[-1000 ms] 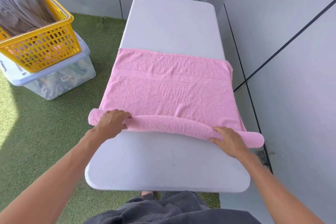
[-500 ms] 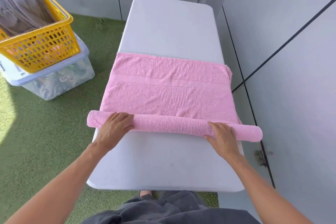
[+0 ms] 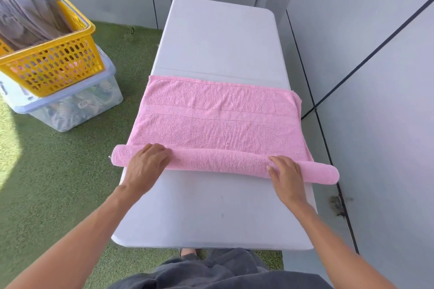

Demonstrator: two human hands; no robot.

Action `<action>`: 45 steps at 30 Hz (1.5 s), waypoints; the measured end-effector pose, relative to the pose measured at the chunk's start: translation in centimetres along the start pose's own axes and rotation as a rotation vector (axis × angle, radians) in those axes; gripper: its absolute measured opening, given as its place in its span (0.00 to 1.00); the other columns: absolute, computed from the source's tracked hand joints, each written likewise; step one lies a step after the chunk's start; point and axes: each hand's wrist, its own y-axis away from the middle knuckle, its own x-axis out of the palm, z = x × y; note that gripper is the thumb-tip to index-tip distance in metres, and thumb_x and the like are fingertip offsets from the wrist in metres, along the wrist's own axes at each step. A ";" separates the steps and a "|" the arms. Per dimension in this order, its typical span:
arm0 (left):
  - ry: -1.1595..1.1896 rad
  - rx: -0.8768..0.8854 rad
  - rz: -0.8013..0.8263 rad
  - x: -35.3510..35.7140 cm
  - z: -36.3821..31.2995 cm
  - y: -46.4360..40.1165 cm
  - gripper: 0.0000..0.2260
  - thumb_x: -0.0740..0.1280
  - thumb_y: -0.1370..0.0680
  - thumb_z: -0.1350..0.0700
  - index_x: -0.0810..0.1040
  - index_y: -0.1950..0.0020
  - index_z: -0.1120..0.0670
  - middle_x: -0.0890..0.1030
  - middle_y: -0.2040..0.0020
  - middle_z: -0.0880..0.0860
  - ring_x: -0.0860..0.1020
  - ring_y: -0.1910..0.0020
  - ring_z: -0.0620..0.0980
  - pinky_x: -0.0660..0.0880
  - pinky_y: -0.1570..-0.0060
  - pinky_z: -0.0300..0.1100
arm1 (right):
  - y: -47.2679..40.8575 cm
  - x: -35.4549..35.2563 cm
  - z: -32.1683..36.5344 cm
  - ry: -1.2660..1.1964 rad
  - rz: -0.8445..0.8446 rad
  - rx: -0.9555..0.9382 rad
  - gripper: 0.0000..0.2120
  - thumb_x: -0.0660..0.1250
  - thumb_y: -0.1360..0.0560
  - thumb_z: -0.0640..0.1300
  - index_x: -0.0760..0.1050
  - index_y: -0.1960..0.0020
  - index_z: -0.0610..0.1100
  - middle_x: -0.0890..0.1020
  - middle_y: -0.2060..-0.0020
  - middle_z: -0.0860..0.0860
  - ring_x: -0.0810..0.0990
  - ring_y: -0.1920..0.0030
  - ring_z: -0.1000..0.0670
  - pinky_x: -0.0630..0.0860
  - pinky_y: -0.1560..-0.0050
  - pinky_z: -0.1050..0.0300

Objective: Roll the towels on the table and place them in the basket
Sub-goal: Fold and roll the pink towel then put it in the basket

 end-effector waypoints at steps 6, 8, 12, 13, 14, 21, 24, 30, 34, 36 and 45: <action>-0.075 0.040 0.095 0.6 0.5 1.1 0.25 0.80 0.35 0.54 0.78 0.41 0.56 0.80 0.47 0.51 0.75 0.46 0.53 0.73 0.50 0.45 | 1.2 0.7 -0.4 0.206 0.090 -0.077 0.26 0.71 0.27 0.44 0.69 0.30 0.46 0.74 0.34 0.51 0.67 0.30 0.45 0.58 0.29 0.44; -0.079 -0.016 0.144 0.1 0.0 0.6 0.22 0.78 0.33 0.55 0.78 0.41 0.56 0.79 0.49 0.51 0.76 0.46 0.54 0.76 0.55 0.48 | 0.4 -0.3 -0.1 0.204 0.126 -0.069 0.23 0.71 0.26 0.44 0.72 0.33 0.46 0.77 0.39 0.50 0.72 0.35 0.45 0.64 0.33 0.46; -0.027 -0.124 0.354 -0.5 0.4 0.3 0.19 0.70 0.24 0.49 0.75 0.35 0.51 0.78 0.43 0.49 0.74 0.39 0.52 0.74 0.51 0.50 | -1.3 -2.7 -0.8 0.193 0.427 -0.027 0.23 0.69 0.25 0.53 0.72 0.32 0.50 0.78 0.40 0.51 0.75 0.39 0.47 0.69 0.38 0.49; 0.010 -0.149 0.421 -0.7 1.2 0.1 0.19 0.70 0.24 0.48 0.75 0.34 0.50 0.78 0.42 0.48 0.74 0.39 0.52 0.74 0.48 0.49 | -1.7 -3.2 -0.9 0.124 0.500 0.019 0.23 0.70 0.26 0.54 0.72 0.32 0.51 0.78 0.40 0.52 0.75 0.39 0.48 0.70 0.38 0.50; 0.069 -0.174 0.471 -0.9 2.0 -0.2 0.20 0.70 0.24 0.47 0.76 0.34 0.50 0.79 0.41 0.49 0.75 0.39 0.52 0.73 0.45 0.48 | -2.1 -3.4 -1.0 0.032 0.530 0.058 0.23 0.71 0.26 0.53 0.73 0.33 0.51 0.78 0.39 0.53 0.75 0.39 0.49 0.70 0.37 0.51; 0.064 0.015 0.018 -0.5 0.8 0.9 0.12 0.67 0.23 0.56 0.79 0.39 0.53 0.80 0.44 0.52 0.78 0.45 0.56 0.76 0.46 0.52 | 0.4 -0.5 -0.4 0.058 0.007 -0.050 0.19 0.63 0.21 0.49 0.69 0.31 0.50 0.73 0.35 0.54 0.68 0.31 0.48 0.57 0.29 0.48; -0.031 0.067 0.080 0.7 0.8 2.8 0.24 0.73 0.27 0.51 0.75 0.33 0.55 0.78 0.38 0.54 0.76 0.38 0.56 0.71 0.37 0.54 | 1.4 0.4 -1.4 0.212 0.124 -0.057 0.29 0.66 0.24 0.54 0.63 0.26 0.51 0.68 0.30 0.55 0.61 0.27 0.48 0.52 0.26 0.45; 0.017 -0.048 0.258 -0.1 1.2 0.7 0.21 0.76 0.30 0.59 0.79 0.38 0.55 0.81 0.45 0.53 0.78 0.43 0.57 0.69 0.40 0.49 | -0.2 -1.4 -1.0 0.210 0.213 -0.076 0.21 0.68 0.24 0.51 0.72 0.33 0.47 0.79 0.42 0.52 0.75 0.39 0.47 0.67 0.37 0.49; 0.188 -0.159 0.596 -1.8 3.4 -2.0 0.21 0.73 0.26 0.54 0.77 0.34 0.51 0.78 0.38 0.49 0.75 0.37 0.51 0.66 0.36 0.44 | -2.0 -3.7 -0.7 0.089 0.522 0.048 0.18 0.67 0.24 0.52 0.74 0.36 0.48 0.79 0.41 0.51 0.76 0.40 0.47 0.71 0.39 0.49; 0.213 -0.090 0.387 -1.8 2.9 -2.4 0.16 0.71 0.24 0.58 0.79 0.36 0.51 0.80 0.40 0.51 0.77 0.40 0.53 0.70 0.38 0.47 | -2.0 -3.4 -0.7 0.035 0.342 0.041 0.17 0.66 0.23 0.49 0.74 0.35 0.49 0.79 0.40 0.50 0.76 0.39 0.47 0.71 0.38 0.49; -0.045 0.028 0.140 0.5 1.9 1.1 0.30 0.79 0.34 0.59 0.76 0.34 0.57 0.80 0.40 0.56 0.77 0.40 0.58 0.68 0.37 0.52 | 1.1 -0.4 -0.5 0.208 0.158 -0.080 0.29 0.68 0.25 0.54 0.66 0.28 0.45 0.71 0.32 0.51 0.64 0.29 0.47 0.51 0.28 0.47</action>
